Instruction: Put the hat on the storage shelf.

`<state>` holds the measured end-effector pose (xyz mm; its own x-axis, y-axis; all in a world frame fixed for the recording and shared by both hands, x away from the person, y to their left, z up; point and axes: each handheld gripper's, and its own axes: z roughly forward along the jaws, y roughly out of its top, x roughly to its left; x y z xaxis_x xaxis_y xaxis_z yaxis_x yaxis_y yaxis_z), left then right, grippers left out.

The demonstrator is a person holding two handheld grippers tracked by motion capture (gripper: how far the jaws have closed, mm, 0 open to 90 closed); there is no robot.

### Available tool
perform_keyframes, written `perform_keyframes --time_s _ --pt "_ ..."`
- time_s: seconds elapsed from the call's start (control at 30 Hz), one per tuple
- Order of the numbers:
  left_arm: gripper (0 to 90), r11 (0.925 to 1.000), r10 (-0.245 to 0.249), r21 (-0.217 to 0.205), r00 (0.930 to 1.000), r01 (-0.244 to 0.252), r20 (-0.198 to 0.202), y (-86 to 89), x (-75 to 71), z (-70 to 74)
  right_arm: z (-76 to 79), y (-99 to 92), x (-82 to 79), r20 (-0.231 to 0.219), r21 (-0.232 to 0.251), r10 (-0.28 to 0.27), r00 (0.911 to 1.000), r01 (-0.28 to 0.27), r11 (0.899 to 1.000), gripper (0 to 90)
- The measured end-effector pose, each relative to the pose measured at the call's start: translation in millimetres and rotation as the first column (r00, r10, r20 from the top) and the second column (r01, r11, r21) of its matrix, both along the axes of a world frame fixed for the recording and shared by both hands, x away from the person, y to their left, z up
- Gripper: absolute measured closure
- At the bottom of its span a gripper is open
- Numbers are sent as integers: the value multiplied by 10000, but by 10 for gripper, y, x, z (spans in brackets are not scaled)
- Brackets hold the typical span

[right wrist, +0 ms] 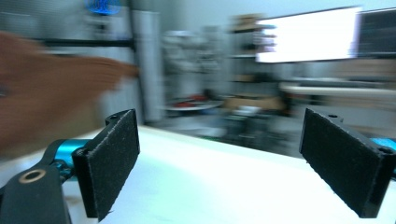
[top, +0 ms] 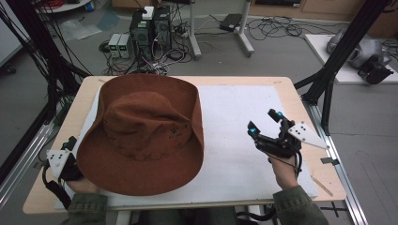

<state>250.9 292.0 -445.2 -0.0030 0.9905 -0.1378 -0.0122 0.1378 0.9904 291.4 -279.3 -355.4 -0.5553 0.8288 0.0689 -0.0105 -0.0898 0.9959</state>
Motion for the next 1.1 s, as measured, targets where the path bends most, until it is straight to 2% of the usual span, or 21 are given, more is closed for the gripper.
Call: perform_keyframes --time_s 0.03,0.07,0.13,0.17,0.27,0.37,0.47,0.63,1.0,1.1 --pt "159 10000 13 -14 10000 -13 -1 -1 -2 1 -47 -21 -36 -117 -73 -990 9950 990 9951 116" --pt "159 10000 26 -7 10000 -26 1 0 -4 1 -86 -38 -56 -175 -49 -1508 9884 1508 9886 116" --pt "159 10000 32 -4 10000 -32 1 1 -6 1 -148 -52 -81 -402 -171 -2619 9643 2614 9651 116" --pt "159 10000 28 5 10000 -28 -5 1 -8 2 -194 -70 -90 -540 -171 -3149 9476 3144 9491 116" --pt "159 10000 32 24 10000 -32 28 4 -12 2 -298 -101 -110 -855 128 -3803 9209 3827 9238 116" --pt "159 10000 36 10 10000 -36 -6 6 -17 3 -426 -109 -113 -756 -379 -4101 9089 4084 9120 116" --pt "159 10000 32 29 10000 -32 -20 5 -21 4 -518 -109 -96 -938 -840 -4165 9043 4096 9084 116" --pt "159 10000 35 52 10000 -35 -14 7 -26 4 -544 -159 -118 -927 -760 -4212 9022 4153 9065 116" --pt "159 10000 43 51 10000 -43 24 3 -26 5 -625 -246 -124 -1159 -657 -4473 8869 4425 8944 116" --pt "159 10000 41 51 10000 -41 1 5 -25 4 -631 -247 -121 -1216 -613 -4458 8868 4415 8951 116"
